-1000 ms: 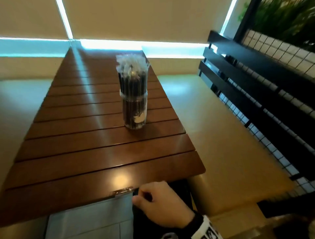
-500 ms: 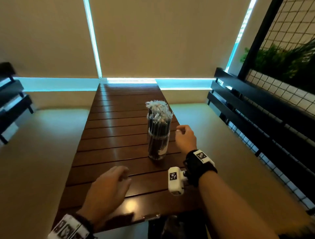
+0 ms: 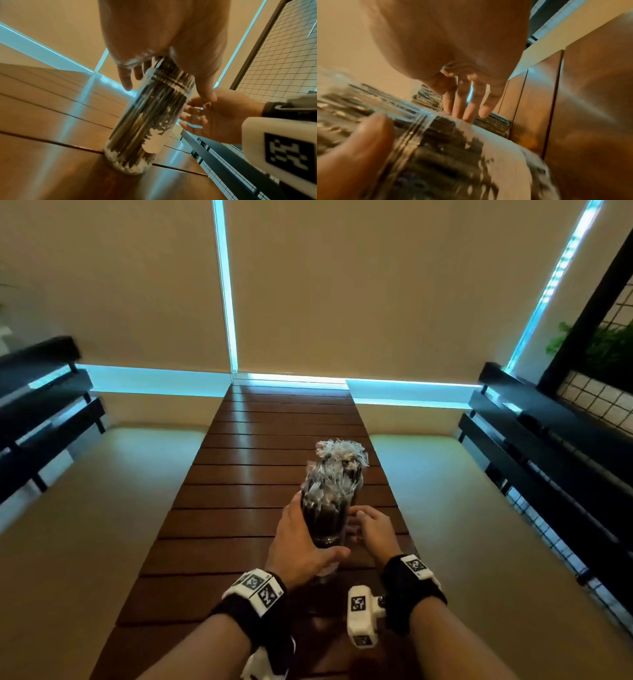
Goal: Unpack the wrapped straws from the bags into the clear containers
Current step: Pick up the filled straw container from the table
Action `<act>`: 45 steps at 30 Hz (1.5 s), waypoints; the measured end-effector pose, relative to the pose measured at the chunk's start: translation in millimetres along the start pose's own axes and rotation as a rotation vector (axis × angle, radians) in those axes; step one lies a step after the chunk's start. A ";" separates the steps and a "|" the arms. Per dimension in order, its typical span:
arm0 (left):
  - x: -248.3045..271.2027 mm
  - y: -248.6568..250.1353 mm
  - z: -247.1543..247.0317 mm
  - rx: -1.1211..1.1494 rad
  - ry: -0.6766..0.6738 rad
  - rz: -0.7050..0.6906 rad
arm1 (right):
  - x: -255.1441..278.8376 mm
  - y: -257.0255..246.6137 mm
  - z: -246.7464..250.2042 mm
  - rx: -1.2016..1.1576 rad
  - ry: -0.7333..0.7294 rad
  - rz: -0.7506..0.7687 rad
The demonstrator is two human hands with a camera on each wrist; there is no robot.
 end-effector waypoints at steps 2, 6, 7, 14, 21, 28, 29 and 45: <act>-7.0 -4.1 -4.0 0.039 0.091 0.015 | -10.5 -6.9 2.7 0.130 0.121 0.091; -12.2 -4.2 -9.5 0.065 0.183 0.011 | -37.2 -19.8 4.9 0.138 0.158 0.129; -12.6 -5.4 -8.7 0.066 0.219 0.022 | -44.2 -22.0 2.7 0.149 0.121 0.137; -41.2 -30.7 26.2 -0.055 0.318 0.147 | -76.0 -18.1 -13.6 0.386 -0.034 0.295; -107.2 -63.2 53.3 -0.144 0.308 0.264 | -88.8 -28.6 -40.2 0.324 0.034 0.243; -163.1 -81.9 65.1 -0.173 0.337 0.281 | -116.3 -47.2 -62.4 0.302 0.116 0.242; -169.3 -84.4 64.3 -0.164 0.339 0.277 | -120.5 -49.5 -64.9 0.298 0.117 0.245; -191.8 -89.2 58.1 -0.144 0.295 0.289 | -145.6 -60.0 -78.0 0.344 0.089 0.252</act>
Point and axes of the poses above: each hand's wrist, its own x-axis away from the middle knuckle, its own z-axis out of the back of the hand, y = z × x, the point moved 2 cm from there along -x, towards the middle knuckle, and after that the axes turned 6 degrees about -z, right-handed, at the moved point
